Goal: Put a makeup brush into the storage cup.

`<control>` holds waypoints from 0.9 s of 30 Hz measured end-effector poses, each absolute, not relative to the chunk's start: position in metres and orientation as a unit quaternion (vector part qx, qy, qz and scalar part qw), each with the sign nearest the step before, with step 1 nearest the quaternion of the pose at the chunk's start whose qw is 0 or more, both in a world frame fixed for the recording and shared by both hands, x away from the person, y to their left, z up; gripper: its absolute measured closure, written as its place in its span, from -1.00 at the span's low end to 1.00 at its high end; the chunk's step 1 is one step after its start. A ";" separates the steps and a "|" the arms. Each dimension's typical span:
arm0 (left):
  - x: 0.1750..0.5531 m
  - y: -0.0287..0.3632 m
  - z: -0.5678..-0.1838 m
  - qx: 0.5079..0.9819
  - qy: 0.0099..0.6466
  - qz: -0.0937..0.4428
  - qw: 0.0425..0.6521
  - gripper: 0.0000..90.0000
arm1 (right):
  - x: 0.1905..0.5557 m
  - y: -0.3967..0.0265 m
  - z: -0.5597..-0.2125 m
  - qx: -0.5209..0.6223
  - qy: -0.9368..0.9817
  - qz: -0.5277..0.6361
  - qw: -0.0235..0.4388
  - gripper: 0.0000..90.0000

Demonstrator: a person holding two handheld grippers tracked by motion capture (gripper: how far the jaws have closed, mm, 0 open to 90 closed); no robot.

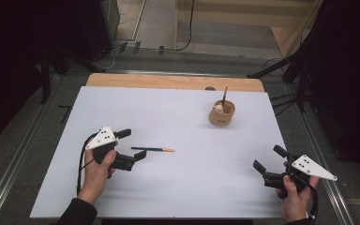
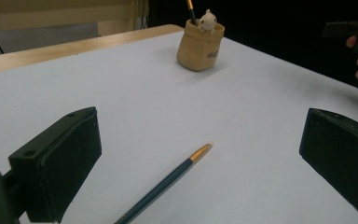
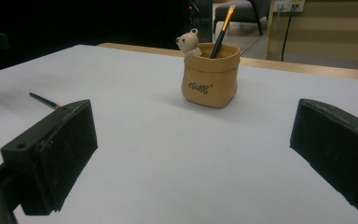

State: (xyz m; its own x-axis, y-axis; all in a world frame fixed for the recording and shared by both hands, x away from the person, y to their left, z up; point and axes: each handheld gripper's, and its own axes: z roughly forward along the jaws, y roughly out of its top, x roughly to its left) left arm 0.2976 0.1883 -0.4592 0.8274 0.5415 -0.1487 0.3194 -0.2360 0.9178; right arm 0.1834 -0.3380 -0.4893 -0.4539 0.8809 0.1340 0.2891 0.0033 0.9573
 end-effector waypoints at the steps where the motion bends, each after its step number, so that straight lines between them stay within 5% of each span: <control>1: 0.300 0.187 -0.459 0.783 0.275 0.096 0.550 -1.00 | 0.183 -0.338 -0.489 0.446 0.655 0.546 0.270 -0.98; 27: 0.343 0.146 -0.470 0.890 0.214 0.026 0.401 -1.00 | 0.185 -0.334 -0.492 0.439 0.666 0.541 0.266 -0.96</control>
State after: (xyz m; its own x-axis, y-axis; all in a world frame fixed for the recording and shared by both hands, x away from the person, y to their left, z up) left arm 0.3427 0.1456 -0.4704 0.9070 0.4018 -0.1258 0.3603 -0.5860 0.7258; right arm 0.1846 -0.3343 -0.4917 -0.4728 0.8728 0.1211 0.2973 0.0286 0.9544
